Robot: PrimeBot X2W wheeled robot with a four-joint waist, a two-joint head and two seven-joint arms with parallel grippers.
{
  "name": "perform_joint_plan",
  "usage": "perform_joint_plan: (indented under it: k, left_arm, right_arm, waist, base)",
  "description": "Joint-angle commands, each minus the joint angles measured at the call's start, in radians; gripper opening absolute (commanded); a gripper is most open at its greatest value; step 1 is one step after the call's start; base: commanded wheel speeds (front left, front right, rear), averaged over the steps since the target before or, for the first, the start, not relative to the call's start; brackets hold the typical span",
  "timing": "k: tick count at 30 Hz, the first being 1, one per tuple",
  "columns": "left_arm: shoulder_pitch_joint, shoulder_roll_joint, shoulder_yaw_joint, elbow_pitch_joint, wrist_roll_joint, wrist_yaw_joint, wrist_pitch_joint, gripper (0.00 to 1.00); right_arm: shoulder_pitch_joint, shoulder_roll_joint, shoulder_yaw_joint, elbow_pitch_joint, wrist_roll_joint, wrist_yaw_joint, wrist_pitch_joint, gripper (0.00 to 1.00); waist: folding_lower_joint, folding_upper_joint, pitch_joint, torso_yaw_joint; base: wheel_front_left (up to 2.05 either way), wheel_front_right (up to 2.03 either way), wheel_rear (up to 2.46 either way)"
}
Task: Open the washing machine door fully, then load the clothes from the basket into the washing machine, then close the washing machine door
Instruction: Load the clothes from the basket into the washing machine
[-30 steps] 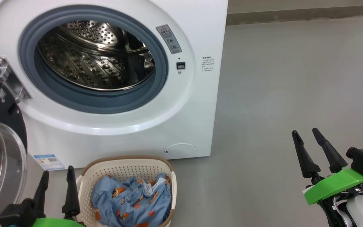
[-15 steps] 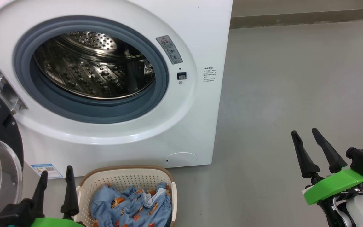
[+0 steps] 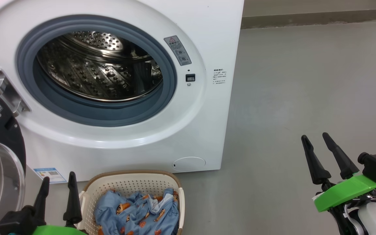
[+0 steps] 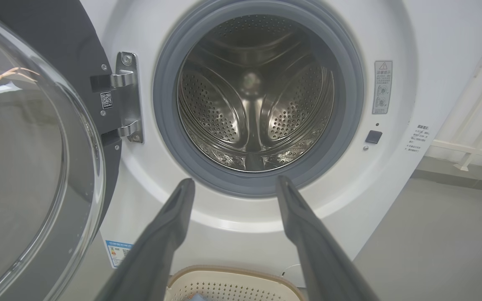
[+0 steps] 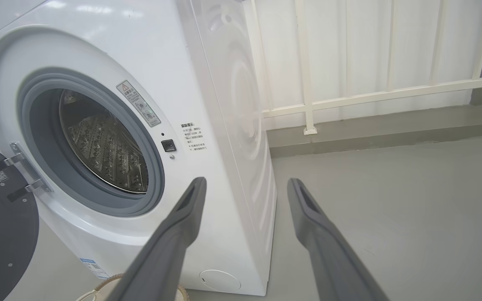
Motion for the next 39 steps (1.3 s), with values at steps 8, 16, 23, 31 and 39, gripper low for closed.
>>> perform_joint_plan:
  k: [8, 16, 23, 31, 39]
  left_arm:
    - [-0.044, 0.019, 0.040, -0.023, 0.016, 0.003, -0.014, 1.00]
    - [-0.050, 0.023, 0.034, -0.023, 0.020, 0.002, -0.014, 1.00]
    - [-0.073, 0.021, 0.023, -0.017, 0.019, 0.002, -0.006, 1.00]
    - [-0.114, 0.007, 0.013, 0.008, 0.000, -0.010, 0.003, 1.00]
    - [-0.192, -0.008, -0.005, 0.087, -0.012, -0.031, 0.013, 1.00]
  right_arm:
    - [-0.021, -0.019, 0.017, -0.027, 0.002, 0.006, -0.009, 1.00]
    - [-0.028, -0.024, 0.017, -0.032, 0.002, 0.006, -0.009, 1.00]
    - [-0.041, -0.030, 0.018, -0.036, 0.002, 0.006, -0.009, 1.00]
    - [-0.057, -0.043, 0.011, -0.048, 0.003, 0.006, -0.009, 1.00]
    - [-0.096, -0.054, -0.005, -0.074, -0.001, 0.006, -0.009, 1.00]
  waist:
    - [0.0000, 0.0000, 0.007, 0.000]
    - [0.0000, 0.0000, 0.026, -0.001]
    - [0.0000, 0.0000, 0.075, -0.006]
    - [0.0000, 0.0000, 0.160, -0.017]
    - [0.0000, 0.0000, 0.280, -0.035]
  base:
    - [0.00, 0.00, 0.00]
    - [0.00, 0.00, 0.00]
    - [0.00, 0.00, 0.00]
    - [0.00, 0.00, 0.00]
    - [0.00, 0.00, 0.00]
